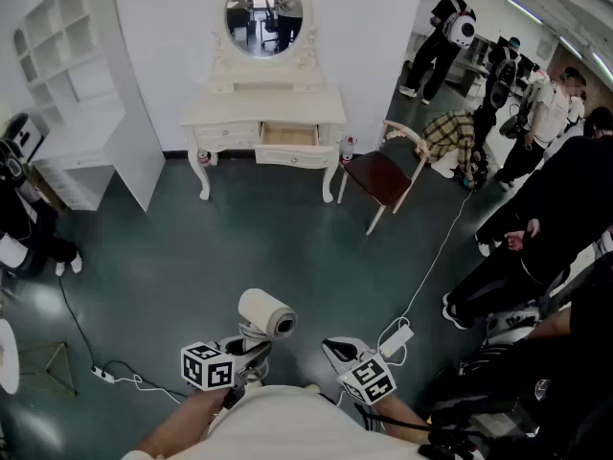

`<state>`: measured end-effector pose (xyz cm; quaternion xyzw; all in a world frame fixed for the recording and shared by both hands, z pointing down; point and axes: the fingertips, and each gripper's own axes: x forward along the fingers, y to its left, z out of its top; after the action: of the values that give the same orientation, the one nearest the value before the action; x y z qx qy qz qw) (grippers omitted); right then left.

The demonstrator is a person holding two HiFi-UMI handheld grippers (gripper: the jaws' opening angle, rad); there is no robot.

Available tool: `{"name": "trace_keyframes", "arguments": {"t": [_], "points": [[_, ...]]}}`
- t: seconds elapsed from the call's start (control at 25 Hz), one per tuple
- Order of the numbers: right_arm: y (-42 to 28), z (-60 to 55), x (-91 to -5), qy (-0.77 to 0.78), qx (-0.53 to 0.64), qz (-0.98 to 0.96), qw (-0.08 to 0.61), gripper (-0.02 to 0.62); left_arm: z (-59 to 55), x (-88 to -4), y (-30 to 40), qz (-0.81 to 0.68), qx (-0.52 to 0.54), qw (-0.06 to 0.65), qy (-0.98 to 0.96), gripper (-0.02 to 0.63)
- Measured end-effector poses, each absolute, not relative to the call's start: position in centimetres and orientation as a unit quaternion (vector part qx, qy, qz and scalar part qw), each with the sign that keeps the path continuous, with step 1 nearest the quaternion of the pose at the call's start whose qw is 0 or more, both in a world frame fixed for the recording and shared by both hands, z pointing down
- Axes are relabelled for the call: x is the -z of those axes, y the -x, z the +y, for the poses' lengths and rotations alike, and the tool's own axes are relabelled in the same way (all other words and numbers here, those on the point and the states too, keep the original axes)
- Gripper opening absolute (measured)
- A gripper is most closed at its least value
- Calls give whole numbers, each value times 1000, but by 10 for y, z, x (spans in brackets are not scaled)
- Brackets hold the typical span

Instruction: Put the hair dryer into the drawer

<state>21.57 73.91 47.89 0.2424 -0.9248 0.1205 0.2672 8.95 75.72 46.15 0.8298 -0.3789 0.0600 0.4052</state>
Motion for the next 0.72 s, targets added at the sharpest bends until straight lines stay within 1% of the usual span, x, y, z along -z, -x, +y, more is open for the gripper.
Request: {"name": "trace_keyframes", "arguments": {"t": [0.12,0.44,0.72], "points": [[-189,751,-482,-237,-121,-925,271,-2,769,-466,-60,-388,-71,398,-828,149],[-147,766,-495,-242,-124,-920,283,-2,784,-483,-17,-382,-79,399,-830,149],[-93,758,-488,-249,-127,-918,282,0,782,-482,44,-387,-75,393,-831,149]]}}
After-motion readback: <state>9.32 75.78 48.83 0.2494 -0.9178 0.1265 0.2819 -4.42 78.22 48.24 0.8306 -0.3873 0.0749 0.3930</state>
